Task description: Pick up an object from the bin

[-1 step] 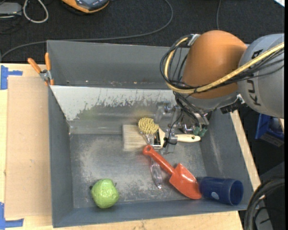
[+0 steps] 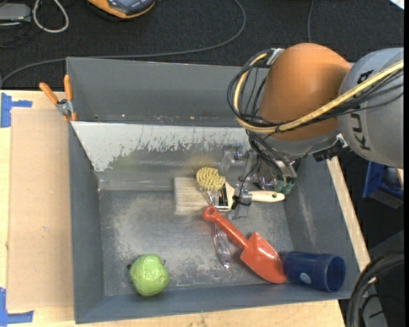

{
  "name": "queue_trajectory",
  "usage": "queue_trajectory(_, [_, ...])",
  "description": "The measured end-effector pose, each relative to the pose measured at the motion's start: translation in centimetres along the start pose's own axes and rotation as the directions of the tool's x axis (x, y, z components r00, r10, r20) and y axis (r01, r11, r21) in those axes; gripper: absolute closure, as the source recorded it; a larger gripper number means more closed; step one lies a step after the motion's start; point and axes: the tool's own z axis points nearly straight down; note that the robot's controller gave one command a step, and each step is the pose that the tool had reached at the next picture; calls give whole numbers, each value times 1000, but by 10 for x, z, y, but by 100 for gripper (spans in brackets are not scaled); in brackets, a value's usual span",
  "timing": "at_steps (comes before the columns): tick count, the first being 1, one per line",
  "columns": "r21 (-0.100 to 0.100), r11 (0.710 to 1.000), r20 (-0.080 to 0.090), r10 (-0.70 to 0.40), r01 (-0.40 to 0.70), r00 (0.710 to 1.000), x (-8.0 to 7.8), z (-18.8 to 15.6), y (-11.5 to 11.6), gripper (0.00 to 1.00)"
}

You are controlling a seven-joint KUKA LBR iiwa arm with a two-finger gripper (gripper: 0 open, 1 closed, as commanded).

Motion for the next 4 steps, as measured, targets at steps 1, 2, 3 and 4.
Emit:
queue_trajectory(1, [-1,1000,-1,24,-24,1000,-5,9,20,0])
queue_trajectory(2, [1,1000,-5,3,-3,1000,-30,73,38,0])
queue_trajectory(3, [0,990,-1,138,-138,990,-5,76,17,0])
queue_trajectory(4, [0,997,-6,76,-76,997,-27,152,2,0])
